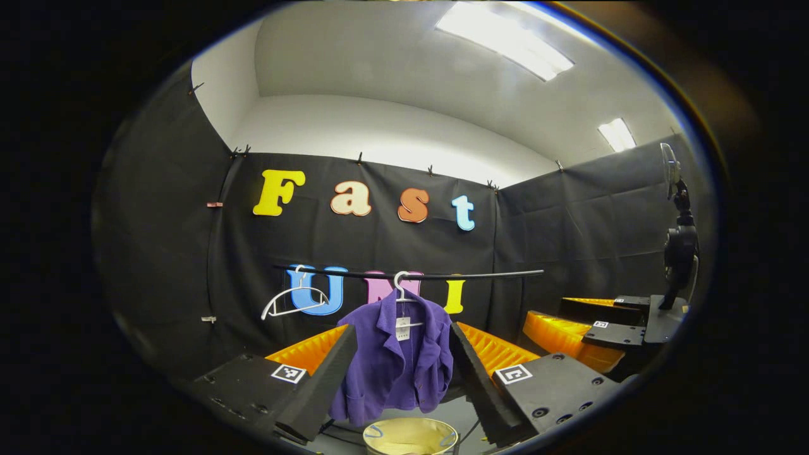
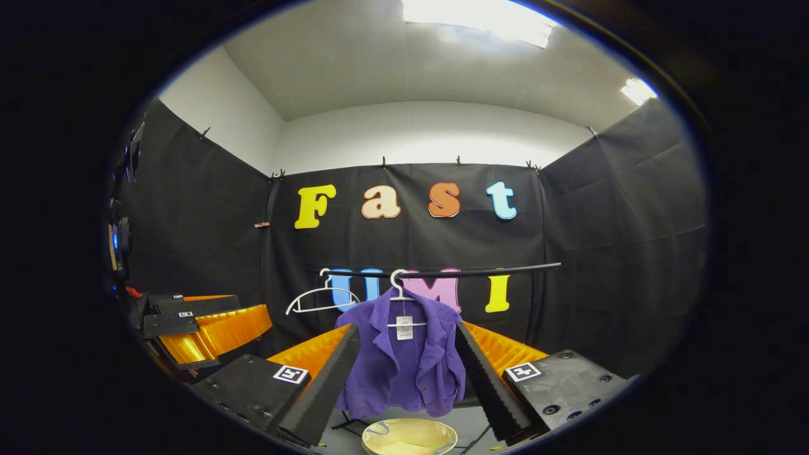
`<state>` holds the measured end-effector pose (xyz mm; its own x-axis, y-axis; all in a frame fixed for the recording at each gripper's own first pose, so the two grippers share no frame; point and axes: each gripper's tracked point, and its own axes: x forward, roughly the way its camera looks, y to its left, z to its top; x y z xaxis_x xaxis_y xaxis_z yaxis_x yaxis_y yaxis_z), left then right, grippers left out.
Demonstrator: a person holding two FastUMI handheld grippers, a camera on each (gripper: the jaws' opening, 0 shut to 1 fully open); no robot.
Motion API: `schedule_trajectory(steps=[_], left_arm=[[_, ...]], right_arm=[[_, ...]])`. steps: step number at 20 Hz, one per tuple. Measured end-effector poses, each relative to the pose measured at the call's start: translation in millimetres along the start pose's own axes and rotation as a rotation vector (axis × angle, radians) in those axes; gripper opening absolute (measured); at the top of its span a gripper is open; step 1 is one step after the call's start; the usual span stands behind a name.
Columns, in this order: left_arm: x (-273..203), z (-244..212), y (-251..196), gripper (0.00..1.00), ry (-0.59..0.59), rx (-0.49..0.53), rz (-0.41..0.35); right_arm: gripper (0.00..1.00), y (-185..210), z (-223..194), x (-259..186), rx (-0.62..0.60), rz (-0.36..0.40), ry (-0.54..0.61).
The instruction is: Grasp the clothes on the hanger with both hands and then place them into the laundry hamper below.
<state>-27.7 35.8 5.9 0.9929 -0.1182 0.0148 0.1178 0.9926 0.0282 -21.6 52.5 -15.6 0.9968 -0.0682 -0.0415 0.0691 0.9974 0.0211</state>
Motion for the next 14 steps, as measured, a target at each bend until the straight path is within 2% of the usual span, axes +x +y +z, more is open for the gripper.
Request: schedule_trajectory(steps=[7,14], left_arm=[[2.7,-15.9,1.7,0.93,0.018,-0.008,-0.042],[69.8,-44.9,-3.5,0.93,0.057,-0.015,-0.07]], right_arm=[[0.96,4.0,-20.2,8.0,-0.015,-0.016,0.034],[0.97,-23.2,-49.2,71.0,-0.024,-0.029,0.046]])
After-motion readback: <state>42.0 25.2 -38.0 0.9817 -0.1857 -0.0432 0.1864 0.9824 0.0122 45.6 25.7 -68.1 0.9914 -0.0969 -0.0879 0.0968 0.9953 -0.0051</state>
